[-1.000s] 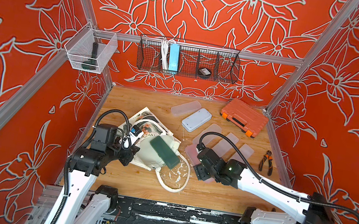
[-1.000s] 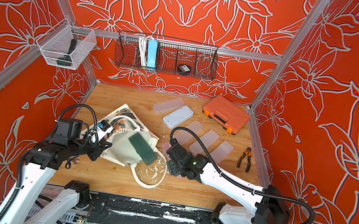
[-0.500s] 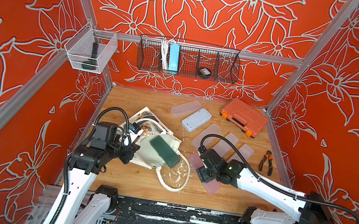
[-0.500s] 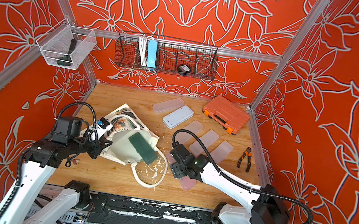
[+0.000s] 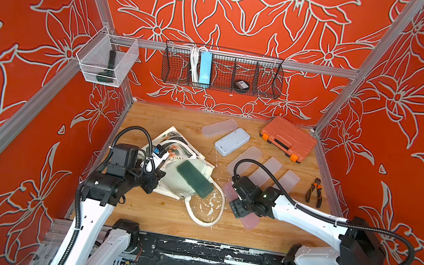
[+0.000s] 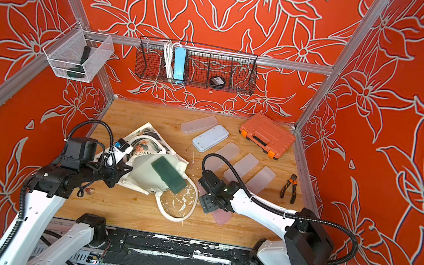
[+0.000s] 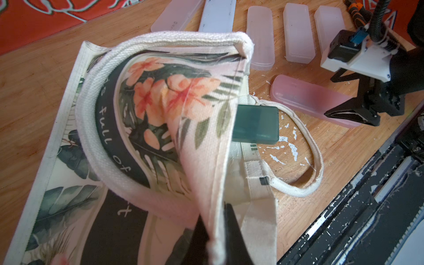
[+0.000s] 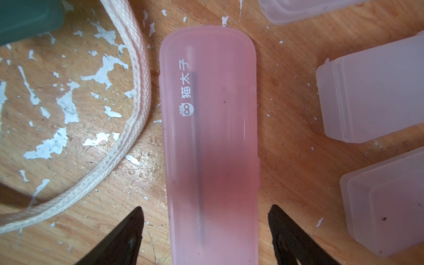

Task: Take out the pencil case from the canvas bag
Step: Place the pencil case at the center of the board.

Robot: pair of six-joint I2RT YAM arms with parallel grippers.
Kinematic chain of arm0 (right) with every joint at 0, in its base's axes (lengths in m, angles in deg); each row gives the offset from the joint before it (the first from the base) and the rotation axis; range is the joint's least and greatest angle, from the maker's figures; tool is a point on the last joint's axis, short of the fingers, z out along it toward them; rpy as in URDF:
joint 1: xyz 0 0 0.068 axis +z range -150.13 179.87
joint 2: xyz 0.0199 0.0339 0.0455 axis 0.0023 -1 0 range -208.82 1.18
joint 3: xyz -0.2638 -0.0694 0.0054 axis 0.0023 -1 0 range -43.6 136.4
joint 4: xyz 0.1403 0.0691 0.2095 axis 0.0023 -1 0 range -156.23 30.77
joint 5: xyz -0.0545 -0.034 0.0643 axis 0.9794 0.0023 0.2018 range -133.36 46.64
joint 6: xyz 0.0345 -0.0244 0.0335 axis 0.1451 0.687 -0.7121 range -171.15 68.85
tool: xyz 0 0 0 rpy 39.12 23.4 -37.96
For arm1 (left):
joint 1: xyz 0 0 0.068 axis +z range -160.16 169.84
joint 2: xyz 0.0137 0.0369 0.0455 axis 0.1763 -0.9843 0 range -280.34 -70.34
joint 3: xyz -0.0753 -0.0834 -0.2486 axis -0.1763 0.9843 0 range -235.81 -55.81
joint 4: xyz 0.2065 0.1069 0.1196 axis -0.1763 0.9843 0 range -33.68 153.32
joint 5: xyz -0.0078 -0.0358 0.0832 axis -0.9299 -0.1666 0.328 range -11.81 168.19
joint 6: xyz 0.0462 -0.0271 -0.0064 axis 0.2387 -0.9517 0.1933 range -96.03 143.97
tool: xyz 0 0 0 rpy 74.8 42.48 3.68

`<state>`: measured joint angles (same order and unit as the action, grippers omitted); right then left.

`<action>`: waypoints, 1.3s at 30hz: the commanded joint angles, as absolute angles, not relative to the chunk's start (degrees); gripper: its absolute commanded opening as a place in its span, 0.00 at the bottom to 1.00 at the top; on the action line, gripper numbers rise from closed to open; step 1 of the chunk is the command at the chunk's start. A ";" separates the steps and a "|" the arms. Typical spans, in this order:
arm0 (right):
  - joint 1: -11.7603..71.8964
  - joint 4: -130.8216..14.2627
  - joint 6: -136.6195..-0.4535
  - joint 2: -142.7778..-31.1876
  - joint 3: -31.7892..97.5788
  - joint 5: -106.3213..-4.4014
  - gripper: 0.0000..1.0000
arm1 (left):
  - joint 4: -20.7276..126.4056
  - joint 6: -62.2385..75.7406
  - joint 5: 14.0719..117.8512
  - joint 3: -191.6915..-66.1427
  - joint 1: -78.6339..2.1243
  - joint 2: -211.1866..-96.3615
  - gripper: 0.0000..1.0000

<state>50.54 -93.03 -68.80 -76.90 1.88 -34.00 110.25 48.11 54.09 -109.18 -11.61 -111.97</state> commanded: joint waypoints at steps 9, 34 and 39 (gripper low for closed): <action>50.14 -91.95 -74.40 -72.96 2.13 -39.04 0.93 | 108.16 46.41 51.06 -109.78 -11.47 -110.17 0.00; 50.07 -78.77 -88.96 -70.77 -1.65 -44.61 0.99 | 105.28 43.13 56.23 -111.53 -11.47 -110.24 0.00; 50.14 -76.81 -90.99 -71.77 -1.32 -45.79 0.99 | 105.01 43.28 56.55 -112.65 -11.47 -110.75 0.00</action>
<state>50.54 -78.58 -88.49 -71.20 -0.81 -44.77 109.14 43.61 56.98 -109.92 -11.61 -110.94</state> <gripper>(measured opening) 0.986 0.099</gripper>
